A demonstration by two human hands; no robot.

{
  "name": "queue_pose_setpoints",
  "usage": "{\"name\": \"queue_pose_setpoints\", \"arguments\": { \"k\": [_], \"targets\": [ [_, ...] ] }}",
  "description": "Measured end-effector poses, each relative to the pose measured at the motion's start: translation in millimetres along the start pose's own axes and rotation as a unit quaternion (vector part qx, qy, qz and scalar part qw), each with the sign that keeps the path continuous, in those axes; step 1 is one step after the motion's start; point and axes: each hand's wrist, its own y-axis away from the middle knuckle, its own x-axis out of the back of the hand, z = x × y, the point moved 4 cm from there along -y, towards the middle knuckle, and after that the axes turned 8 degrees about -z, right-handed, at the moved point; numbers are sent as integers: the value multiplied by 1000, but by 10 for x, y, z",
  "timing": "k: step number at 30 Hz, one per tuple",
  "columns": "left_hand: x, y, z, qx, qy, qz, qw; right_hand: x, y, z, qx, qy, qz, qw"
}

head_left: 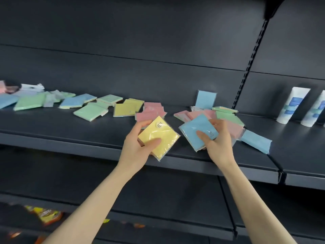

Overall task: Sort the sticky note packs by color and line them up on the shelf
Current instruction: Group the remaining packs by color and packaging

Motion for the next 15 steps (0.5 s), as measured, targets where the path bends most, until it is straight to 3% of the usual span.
{"name": "queue_pose_setpoints", "arguments": {
  "k": [9, 15],
  "targets": [
    [889, -200, 106, -1, -16, 53, 998, -717, -185, -413, 61, -29, -48, 997],
    [1497, -650, -175, 58, -127, -44, 989, -1417, -390, -580, 61, -4, -60, 996]
  ]
}}
